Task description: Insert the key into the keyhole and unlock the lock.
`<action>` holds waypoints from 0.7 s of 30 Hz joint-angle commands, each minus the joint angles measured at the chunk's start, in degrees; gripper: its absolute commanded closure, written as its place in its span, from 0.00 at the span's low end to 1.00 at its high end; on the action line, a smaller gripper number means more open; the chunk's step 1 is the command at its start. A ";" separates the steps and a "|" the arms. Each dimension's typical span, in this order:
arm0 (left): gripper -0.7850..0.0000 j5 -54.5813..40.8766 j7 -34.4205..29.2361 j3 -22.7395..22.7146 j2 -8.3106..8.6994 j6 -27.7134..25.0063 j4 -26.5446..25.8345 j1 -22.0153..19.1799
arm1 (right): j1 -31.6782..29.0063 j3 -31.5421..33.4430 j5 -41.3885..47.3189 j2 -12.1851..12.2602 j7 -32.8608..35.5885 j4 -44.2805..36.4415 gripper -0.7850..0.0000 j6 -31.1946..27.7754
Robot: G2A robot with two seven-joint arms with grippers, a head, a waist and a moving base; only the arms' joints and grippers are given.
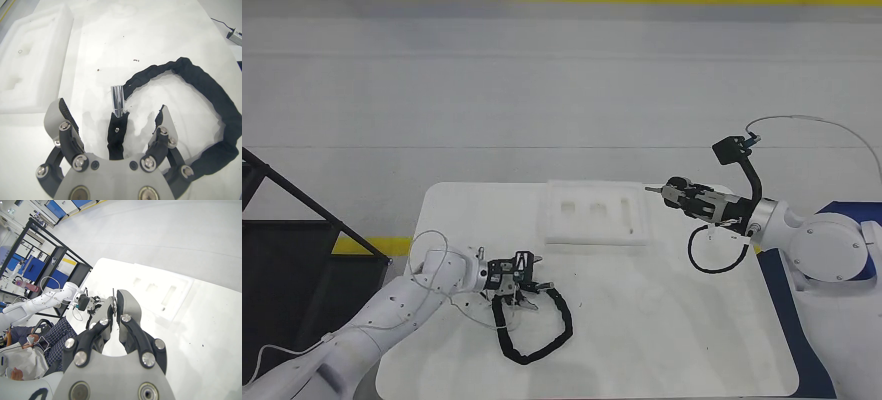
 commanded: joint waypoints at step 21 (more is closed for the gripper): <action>0.29 5.76 3.15 3.02 -3.11 0.59 6.42 -3.14 | 0.00 0.00 0.00 0.00 0.00 0.00 1.00 0.00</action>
